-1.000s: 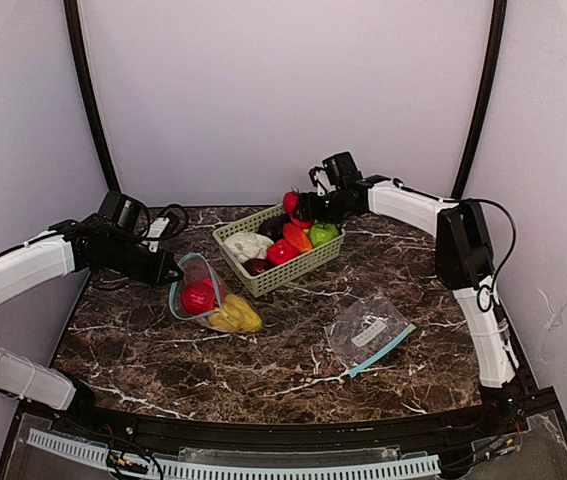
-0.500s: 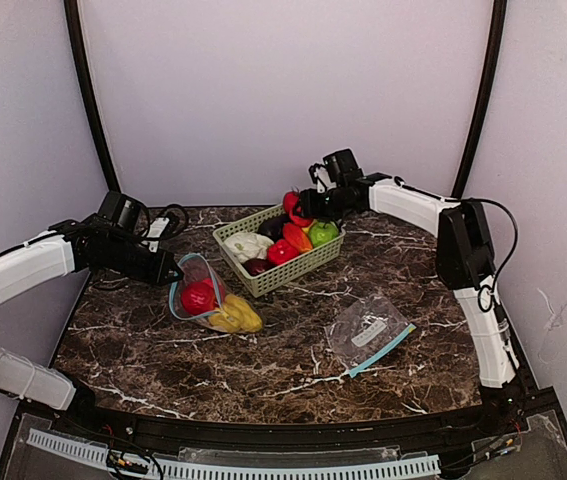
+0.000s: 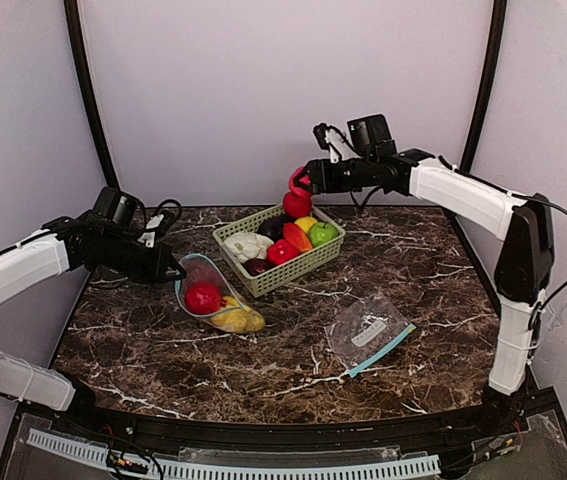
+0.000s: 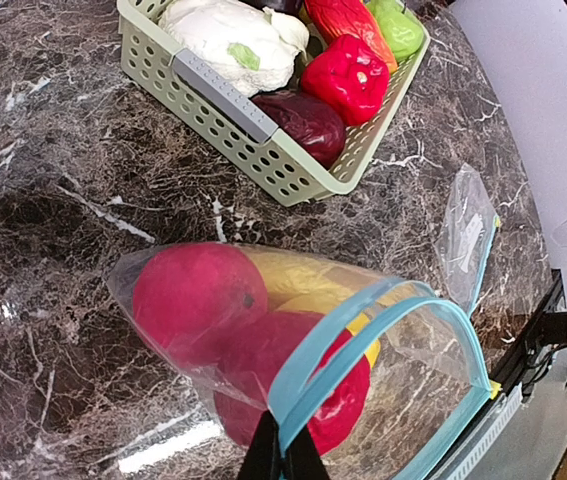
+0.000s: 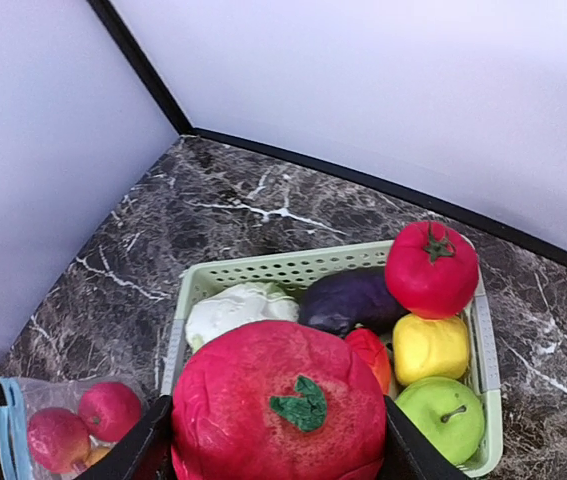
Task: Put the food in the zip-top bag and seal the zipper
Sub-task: Pick up the fake vegetable from the bin, then place the fake vegetable in the zipper food storage bag.
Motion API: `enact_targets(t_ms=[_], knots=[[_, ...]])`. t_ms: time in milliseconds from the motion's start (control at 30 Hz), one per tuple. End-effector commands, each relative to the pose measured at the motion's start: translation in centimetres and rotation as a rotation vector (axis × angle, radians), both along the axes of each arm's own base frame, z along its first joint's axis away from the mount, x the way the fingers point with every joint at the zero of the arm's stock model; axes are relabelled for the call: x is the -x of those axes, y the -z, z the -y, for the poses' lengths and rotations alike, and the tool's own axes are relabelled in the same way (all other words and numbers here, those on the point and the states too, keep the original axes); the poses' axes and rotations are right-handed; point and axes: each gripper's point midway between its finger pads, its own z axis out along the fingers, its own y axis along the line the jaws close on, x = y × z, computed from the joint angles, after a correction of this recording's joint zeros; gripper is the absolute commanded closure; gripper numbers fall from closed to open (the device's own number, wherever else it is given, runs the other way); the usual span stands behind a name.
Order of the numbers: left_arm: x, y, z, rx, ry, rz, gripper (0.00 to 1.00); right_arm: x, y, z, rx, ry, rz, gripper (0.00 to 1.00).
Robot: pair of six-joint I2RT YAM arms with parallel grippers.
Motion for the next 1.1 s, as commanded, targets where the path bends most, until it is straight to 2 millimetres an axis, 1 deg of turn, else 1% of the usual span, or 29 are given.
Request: enact_targets(t_ms=[0,67,167,233,300,400,500,600,700,833,1000,1067], knots=[[1.4,-1.7,0.5,0.061,-0.023,-0.023,0.99,5.8,-3.0,-2.7,-0.01,-0.178,0.133,0.48],[1.8,-1.8,0.8,0.066,-0.023,-0.03,0.99,8.9,-4.0,-4.0,-0.023,-0.258,0.179,0.48],[2.3,-1.3,1.3,0.06,-0.015,-0.048,0.99,13.7,-4.8,-6.0,-0.049,-0.388,0.229,0.47],[2.4,-0.9,1.4,0.044,-0.014,-0.055,0.99,17.0,-4.5,-7.6,-0.06,-0.479,0.253,0.47],[2.5,-0.7,1.4,0.032,-0.016,-0.06,0.99,19.8,-4.5,-9.0,-0.072,-0.556,0.275,0.47],[2.4,-0.5,1.3,0.016,-0.022,-0.059,0.99,23.3,-4.0,-11.1,-0.076,-0.648,0.296,0.47],[2.4,-0.5,1.2,0.005,-0.029,-0.058,0.99,25.6,-2.9,-12.8,-0.064,-0.709,0.297,0.47],[2.3,-0.6,1.1,0.003,-0.033,-0.059,0.99,26.8,-1.2,-14.3,-0.02,-0.753,0.294,0.47],[2.3,-0.6,1.1,-0.002,-0.036,-0.056,0.99,27.3,0.4,-15.3,0.044,-0.763,0.304,0.47],[2.3,-0.7,1.0,-0.007,-0.036,-0.054,0.99,26.5,2.8,-16.1,0.144,-0.736,0.297,0.48],[2.3,-0.9,1.1,-0.014,-0.032,-0.049,0.99,26.0,4.9,-16.9,0.25,-0.711,0.288,0.48],[2.3,-0.9,0.9,-0.021,-0.032,-0.046,0.99,25.7,5.8,-16.8,0.297,-0.693,0.275,0.47]])
